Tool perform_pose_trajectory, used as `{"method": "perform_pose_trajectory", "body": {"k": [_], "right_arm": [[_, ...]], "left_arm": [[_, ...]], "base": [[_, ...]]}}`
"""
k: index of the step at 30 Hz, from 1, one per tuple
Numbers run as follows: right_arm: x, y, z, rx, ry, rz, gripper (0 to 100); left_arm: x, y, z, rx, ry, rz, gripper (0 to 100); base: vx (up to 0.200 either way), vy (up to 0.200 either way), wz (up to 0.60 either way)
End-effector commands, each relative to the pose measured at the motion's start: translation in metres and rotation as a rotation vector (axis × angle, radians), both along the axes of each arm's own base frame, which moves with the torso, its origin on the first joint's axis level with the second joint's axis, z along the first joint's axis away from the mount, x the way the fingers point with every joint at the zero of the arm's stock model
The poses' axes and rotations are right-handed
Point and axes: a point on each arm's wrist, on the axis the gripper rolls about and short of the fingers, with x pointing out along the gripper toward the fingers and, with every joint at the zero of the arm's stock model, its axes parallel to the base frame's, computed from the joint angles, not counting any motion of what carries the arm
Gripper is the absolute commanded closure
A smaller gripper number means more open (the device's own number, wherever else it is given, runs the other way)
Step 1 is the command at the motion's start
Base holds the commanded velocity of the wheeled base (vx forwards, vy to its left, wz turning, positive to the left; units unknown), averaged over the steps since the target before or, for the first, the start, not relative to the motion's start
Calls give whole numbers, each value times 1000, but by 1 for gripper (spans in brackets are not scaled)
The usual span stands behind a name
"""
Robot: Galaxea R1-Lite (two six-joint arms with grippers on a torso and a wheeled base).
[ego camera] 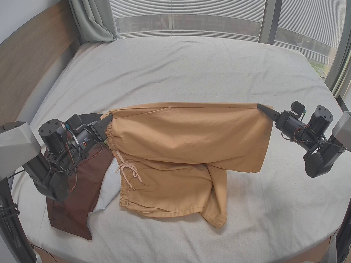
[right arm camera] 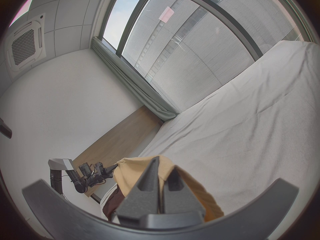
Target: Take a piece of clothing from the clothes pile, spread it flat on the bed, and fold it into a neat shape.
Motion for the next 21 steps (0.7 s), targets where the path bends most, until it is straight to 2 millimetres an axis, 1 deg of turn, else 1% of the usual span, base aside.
{"method": "perform_pose_trajectory", "body": {"k": [1, 5, 10, 16, 21], "right_arm": [[18, 1, -8, 6, -13, -18, 100], [33, 5, -14, 16, -25, -29, 100], [47, 7, -22, 18, -36, -24, 100], [59, 11, -23, 38, -41, -12, 100], [74, 12, -25, 37, -36, -12, 100]], "left_arm": [[15, -2, -15, 1, 19, 11, 100], [24, -2, -20, -4, 16, 26, 100], [39, -2, -27, -9, 5, 44, 100], [52, -3, -33, -15, -9, 56, 100], [68, -4, -36, -52, -34, 104, 100]], "base": [[0, 0, 0], [0, 0, 0], [0, 0, 0], [0, 0, 0], [0, 0, 0]]}}
